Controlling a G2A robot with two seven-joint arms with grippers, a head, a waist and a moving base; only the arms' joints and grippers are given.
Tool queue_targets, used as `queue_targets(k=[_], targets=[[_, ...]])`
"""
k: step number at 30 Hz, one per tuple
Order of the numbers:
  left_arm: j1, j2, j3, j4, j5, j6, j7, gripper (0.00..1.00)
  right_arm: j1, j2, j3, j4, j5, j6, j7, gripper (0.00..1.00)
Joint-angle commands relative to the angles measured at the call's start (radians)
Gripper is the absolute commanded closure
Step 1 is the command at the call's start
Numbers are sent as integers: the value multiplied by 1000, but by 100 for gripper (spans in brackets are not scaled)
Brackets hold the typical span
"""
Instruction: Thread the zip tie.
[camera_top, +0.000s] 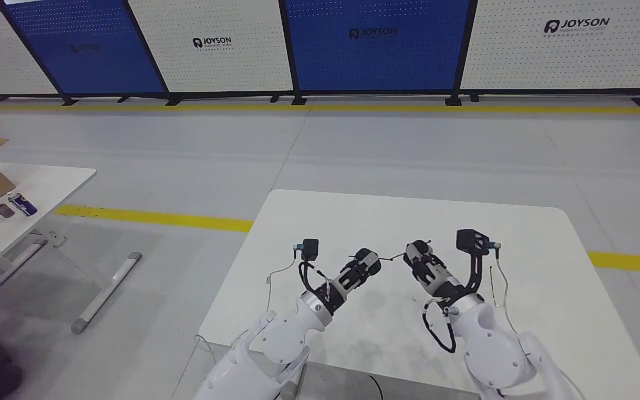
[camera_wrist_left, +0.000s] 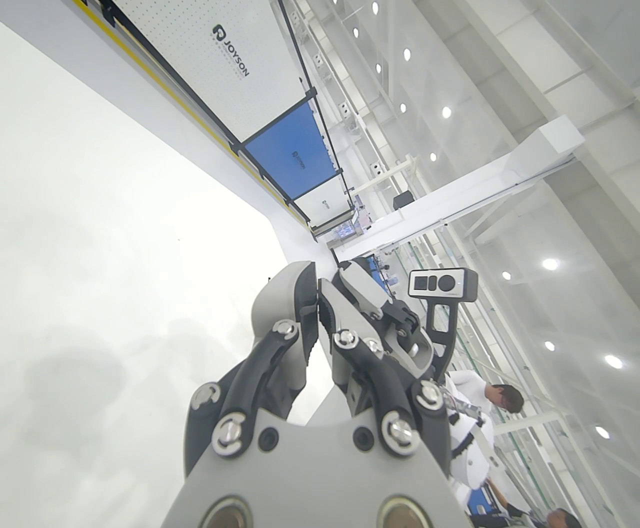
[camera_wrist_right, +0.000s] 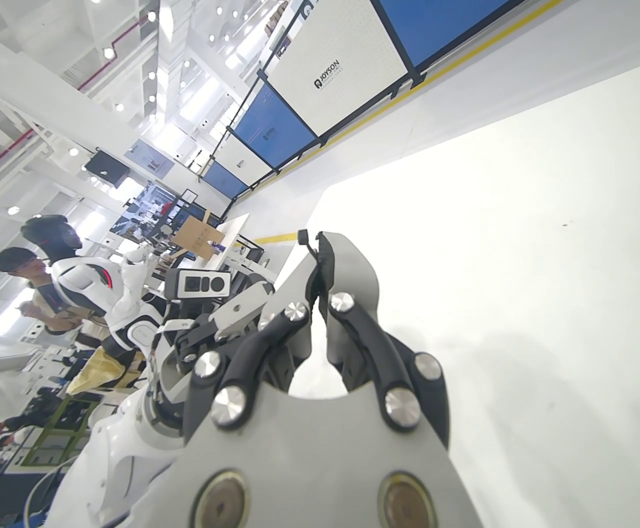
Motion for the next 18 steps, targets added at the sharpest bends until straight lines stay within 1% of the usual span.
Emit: queue_targets(k=[1,6,14,18], targets=[[0,0,0,0,0,0,0,100,-6,0,7,-3,0,-3,-2,100],[0,0,0,0,0,0,0,100,-14,0,16,-4,-3,-6,2,100],[0,0,0,0,0,0,0,100,-4,-5,8,7,-8,-2,16,100],[0,0,0,0,0,0,0,100,-7,-7,15,0,-6,-1,6,100]])
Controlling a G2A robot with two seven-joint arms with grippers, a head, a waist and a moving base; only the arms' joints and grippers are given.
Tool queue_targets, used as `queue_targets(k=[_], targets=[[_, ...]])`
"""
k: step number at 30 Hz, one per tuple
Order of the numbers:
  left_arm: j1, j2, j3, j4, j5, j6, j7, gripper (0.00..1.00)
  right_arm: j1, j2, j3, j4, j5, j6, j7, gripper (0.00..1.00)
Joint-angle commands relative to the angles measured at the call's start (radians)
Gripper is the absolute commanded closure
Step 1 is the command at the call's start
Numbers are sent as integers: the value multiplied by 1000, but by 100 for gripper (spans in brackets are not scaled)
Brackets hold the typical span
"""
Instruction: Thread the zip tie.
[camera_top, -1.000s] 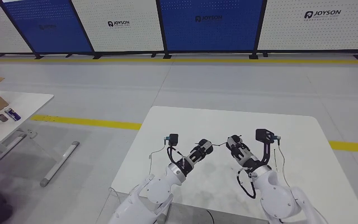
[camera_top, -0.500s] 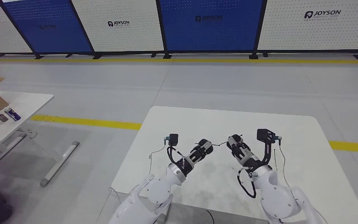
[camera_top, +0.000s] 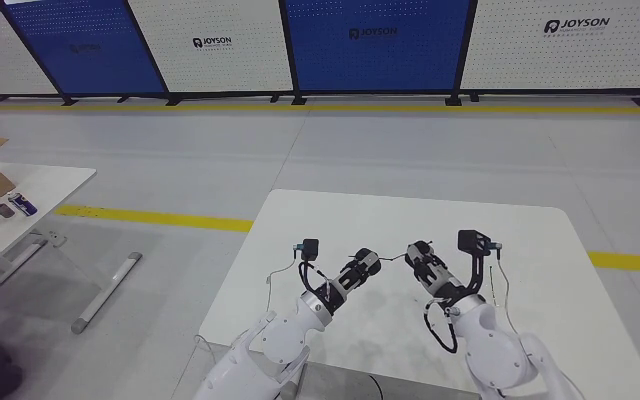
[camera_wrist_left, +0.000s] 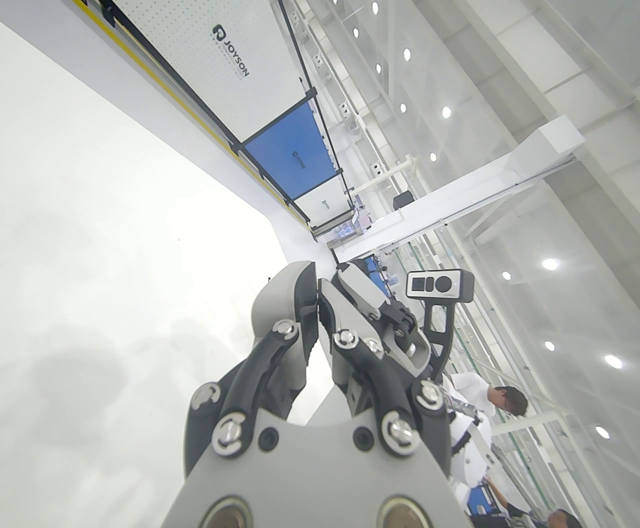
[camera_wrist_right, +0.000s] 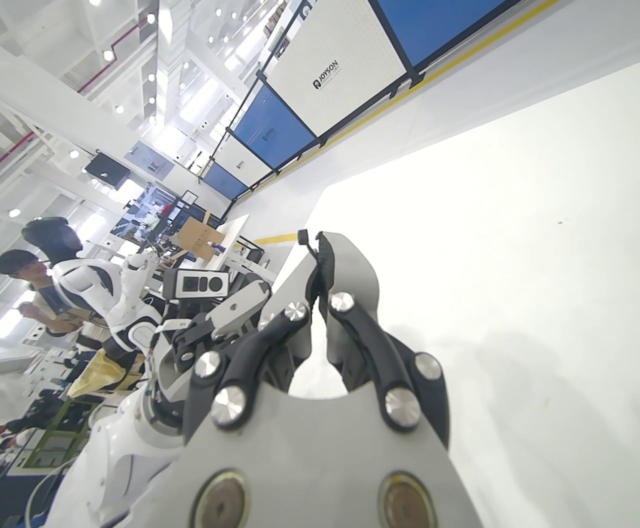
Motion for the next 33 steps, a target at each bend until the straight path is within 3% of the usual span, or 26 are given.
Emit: queue_targets(k=[1,19,33], targets=[[0,0,0,0,0,0,0,100,-5,0,6,-5,1,-1,-2,100],[0,0,0,0,0,0,0,100,9,-8,-15,-2,-52,15,26,100],[0,0,0,0,0,0,0,100,-11,-10,10,-21,-50,3,21,100]])
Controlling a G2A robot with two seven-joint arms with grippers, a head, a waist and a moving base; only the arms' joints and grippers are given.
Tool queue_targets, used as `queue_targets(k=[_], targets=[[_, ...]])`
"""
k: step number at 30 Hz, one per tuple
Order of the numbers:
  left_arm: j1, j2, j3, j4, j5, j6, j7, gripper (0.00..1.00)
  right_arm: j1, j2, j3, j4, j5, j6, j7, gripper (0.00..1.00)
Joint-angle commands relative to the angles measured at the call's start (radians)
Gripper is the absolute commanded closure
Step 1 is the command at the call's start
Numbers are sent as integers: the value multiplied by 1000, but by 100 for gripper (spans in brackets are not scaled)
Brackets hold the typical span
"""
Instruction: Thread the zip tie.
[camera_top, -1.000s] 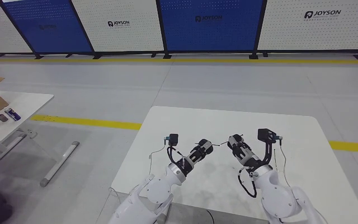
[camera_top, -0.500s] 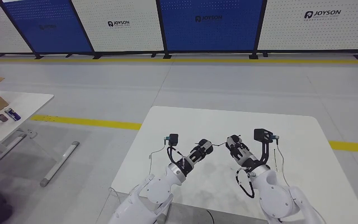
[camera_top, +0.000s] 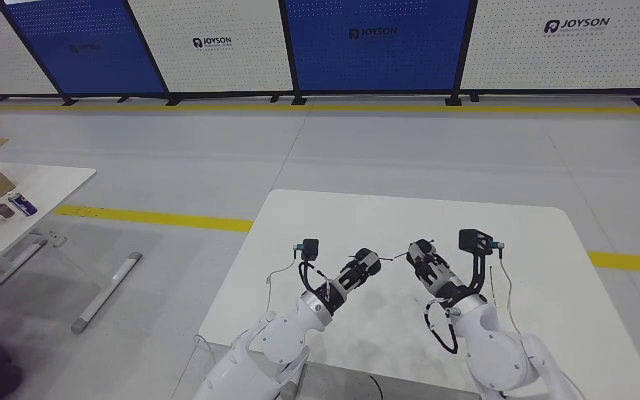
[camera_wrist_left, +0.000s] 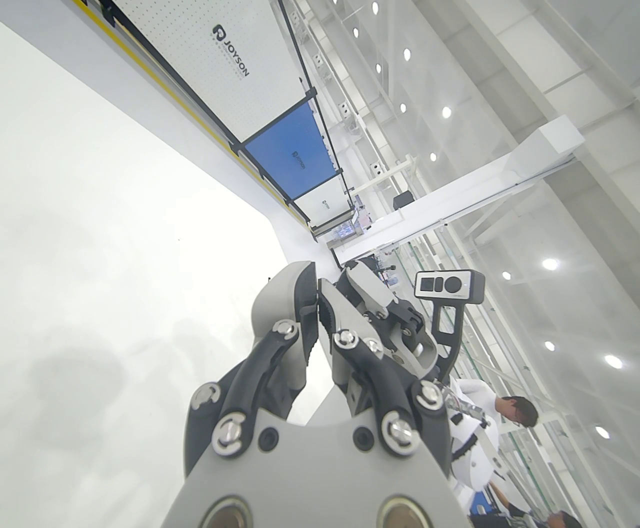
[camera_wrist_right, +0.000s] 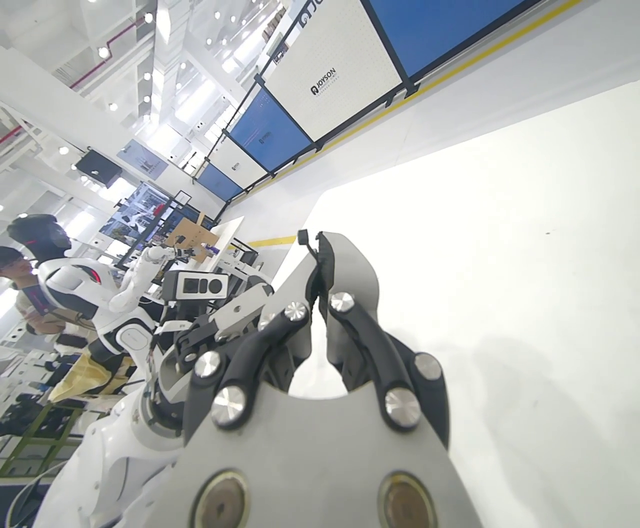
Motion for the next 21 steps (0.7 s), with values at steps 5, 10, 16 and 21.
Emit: queue_targets(k=[5,10,16,21], targets=[[0,0,0,0,0,0,0,100,7,-2,-5,6,-8,1,24,100],[0,0,0,0,0,0,0,100,16,-4,-14,13,-14,5,43,100],[0,0,0,0,0,0,0,100,22,-8,-17,20,-8,1,45,100],[0,0,0,0,0,0,0,100,29,-12,-17,49,29,-26,32,100]])
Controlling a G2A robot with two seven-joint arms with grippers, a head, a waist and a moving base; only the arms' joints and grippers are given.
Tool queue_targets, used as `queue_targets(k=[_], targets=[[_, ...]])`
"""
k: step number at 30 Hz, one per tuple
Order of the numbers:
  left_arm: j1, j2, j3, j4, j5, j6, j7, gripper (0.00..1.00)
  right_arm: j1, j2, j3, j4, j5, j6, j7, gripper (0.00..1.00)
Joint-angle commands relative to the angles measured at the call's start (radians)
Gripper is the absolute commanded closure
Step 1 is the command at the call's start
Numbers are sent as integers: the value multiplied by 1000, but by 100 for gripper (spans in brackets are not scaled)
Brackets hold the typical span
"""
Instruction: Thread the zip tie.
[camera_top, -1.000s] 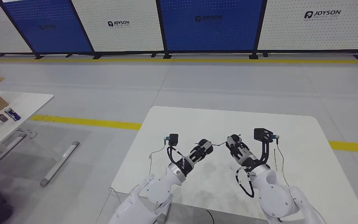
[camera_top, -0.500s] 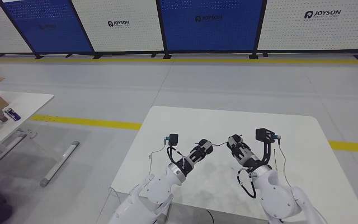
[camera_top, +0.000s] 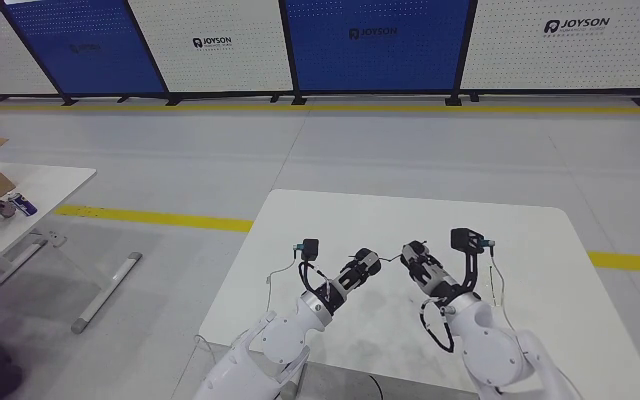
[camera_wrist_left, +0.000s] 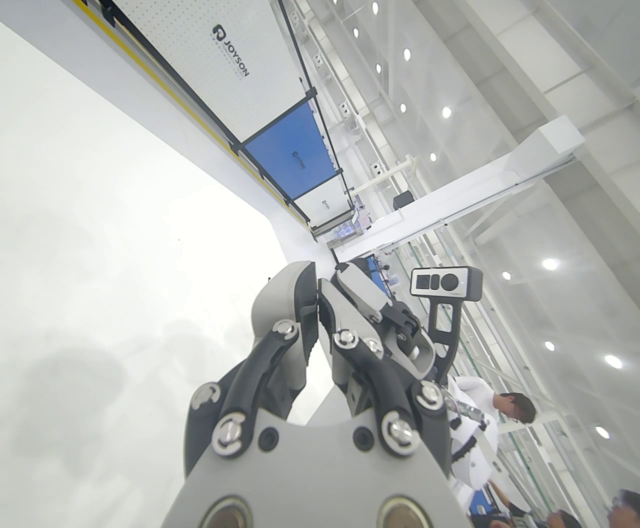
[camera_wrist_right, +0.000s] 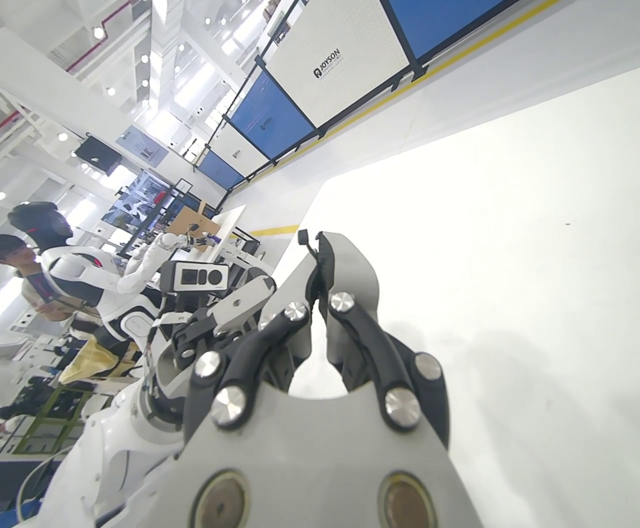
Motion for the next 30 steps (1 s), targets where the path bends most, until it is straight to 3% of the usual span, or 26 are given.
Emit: queue_targets(k=[1,10,25,30], targets=[[0,0,0,0,0,0,0,100,11,-2,-1,34,15,-19,-1,100],[0,0,0,0,0,0,0,100,30,-6,-2,78,75,-78,44,100],[0,0,0,0,0,0,0,100,28,-7,3,77,82,-79,36,100],[-7,-3,4,3,-38,9,-2,100,7,-8,14,67,110,-101,-8,100]])
